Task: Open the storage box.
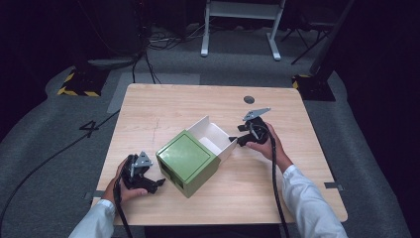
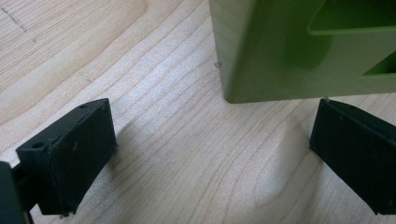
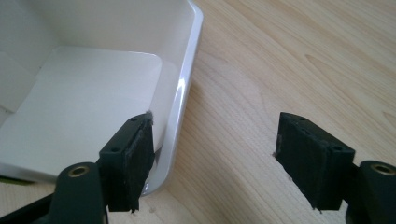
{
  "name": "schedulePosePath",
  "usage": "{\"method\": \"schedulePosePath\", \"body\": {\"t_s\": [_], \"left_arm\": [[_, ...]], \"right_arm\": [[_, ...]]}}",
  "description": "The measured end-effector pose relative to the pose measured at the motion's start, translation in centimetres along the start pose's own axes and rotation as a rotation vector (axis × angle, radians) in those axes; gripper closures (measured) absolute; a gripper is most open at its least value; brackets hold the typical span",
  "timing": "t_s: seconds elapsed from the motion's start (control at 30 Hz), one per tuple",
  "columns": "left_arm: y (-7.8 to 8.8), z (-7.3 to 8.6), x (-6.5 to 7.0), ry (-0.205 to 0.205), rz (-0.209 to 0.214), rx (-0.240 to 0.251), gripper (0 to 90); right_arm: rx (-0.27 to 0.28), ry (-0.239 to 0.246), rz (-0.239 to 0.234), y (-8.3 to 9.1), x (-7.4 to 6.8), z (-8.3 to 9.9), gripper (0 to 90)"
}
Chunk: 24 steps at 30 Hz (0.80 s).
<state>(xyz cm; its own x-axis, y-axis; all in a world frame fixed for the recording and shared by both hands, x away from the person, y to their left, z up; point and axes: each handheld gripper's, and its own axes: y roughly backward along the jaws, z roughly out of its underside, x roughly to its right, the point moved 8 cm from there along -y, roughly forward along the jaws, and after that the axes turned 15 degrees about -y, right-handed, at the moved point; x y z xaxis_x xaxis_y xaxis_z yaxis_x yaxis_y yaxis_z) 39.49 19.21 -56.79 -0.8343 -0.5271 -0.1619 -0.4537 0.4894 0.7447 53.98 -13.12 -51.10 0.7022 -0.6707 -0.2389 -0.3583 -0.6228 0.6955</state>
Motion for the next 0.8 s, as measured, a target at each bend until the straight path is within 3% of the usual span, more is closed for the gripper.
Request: {"method": "schedulePosePath", "body": {"t_s": [0.53,0.8], "left_arm": [[0.0,0.0,0.0,0.000,0.000,0.000,0.6],[0.1,0.1,0.0,-0.002,-0.007,-0.003,0.7]], "right_arm": [[0.024,-0.004,0.027,0.3,0.5,-0.3,27.7],[0.062,0.017,0.048,1.4,0.3,-0.7,28.3]]}}
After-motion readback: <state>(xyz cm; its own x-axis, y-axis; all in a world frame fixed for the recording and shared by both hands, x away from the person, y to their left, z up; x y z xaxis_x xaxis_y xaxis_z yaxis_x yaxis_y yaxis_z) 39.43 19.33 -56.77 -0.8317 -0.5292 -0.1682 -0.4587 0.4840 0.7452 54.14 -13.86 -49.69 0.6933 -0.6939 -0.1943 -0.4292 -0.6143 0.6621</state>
